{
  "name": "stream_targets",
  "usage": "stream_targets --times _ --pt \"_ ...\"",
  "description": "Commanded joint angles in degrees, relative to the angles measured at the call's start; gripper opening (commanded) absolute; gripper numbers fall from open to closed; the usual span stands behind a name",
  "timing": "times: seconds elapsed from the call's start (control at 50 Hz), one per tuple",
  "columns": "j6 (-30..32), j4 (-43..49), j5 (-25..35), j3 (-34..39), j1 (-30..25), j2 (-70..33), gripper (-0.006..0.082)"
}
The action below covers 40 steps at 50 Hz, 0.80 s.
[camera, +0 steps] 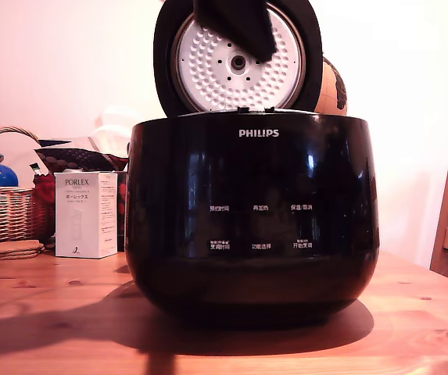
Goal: Place the pot you are holding inside the rice cooker
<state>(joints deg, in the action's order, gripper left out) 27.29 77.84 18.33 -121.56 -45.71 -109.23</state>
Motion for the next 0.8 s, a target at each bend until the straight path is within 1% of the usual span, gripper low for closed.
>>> stream_targets --times 0.0,0.02,0.06,0.08,0.12,0.14,0.16,0.2,0.22,0.3,0.44,0.78 --pt "-7.6 -0.2 -1.1 -2.2 0.8 0.6 -0.0019" --pt "-8.9 -0.2 -1.7 -2.9 1.0 0.6 -0.0019" --pt "-8.9 -0.2 -3.1 -4.4 1.5 0.6 -0.0019" --pt "-12.3 -0.2 -3.9 -5.1 1.7 0.6 -0.0019" --pt "-12.5 -0.2 -5.0 -6.6 2.2 0.7 -0.0019" --pt "-12.5 -0.2 -6.9 -7.3 2.5 1.0 -0.0019" --pt "-14.3 -0.2 -7.9 -7.8 2.8 1.1 -0.0019" --pt "-14.3 -0.2 -10.1 -9.1 3.5 1.4 -0.0019" --pt "-15.4 -0.2 -11.2 -9.7 3.9 1.6 -0.0019" --pt "-15.8 -0.2 -14.2 -11.7 6.0 2.6 -0.0019" --pt "-16.5 -0.2 -15.7 -13.7 11.0 4.8 -0.0019" --pt "-16.8 -0.2 -15.8 -13.8 25.1 10.4 -0.0019"
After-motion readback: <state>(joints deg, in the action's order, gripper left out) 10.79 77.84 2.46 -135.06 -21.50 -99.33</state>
